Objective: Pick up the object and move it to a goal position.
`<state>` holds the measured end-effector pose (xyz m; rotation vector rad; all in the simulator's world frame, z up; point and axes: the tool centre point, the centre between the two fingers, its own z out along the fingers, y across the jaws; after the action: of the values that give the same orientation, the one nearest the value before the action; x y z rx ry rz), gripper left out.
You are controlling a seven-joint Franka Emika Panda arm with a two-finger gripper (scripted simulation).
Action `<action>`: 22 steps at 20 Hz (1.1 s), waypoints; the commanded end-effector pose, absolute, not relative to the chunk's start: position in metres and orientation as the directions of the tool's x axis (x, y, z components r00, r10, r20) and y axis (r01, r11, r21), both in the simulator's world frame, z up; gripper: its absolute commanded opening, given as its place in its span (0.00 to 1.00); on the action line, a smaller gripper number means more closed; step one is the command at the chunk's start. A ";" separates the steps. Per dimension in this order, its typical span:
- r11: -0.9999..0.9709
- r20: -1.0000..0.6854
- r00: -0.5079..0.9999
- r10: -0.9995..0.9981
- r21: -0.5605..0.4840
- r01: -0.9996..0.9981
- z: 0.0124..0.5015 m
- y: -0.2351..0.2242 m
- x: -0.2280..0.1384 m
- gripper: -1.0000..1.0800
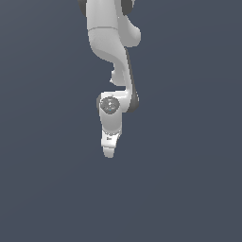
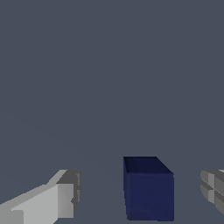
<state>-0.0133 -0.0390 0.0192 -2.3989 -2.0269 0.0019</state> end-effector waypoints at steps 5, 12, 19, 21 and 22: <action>-0.167 0.000 0.167 0.986 0.000 0.986 0.013 -0.039 -0.012 0.00; -0.167 0.000 0.167 0.986 0.000 0.986 0.013 -0.039 -0.012 0.00; -0.167 0.000 0.167 0.986 0.000 0.986 0.020 -0.042 -0.009 0.00; -0.167 0.000 0.167 0.986 0.000 0.986 0.026 -0.044 -0.006 0.00; -0.167 0.000 0.167 0.986 0.000 0.986 0.030 -0.045 -0.005 0.00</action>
<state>-0.0072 -0.0431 0.0245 -2.3981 -2.0279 0.0013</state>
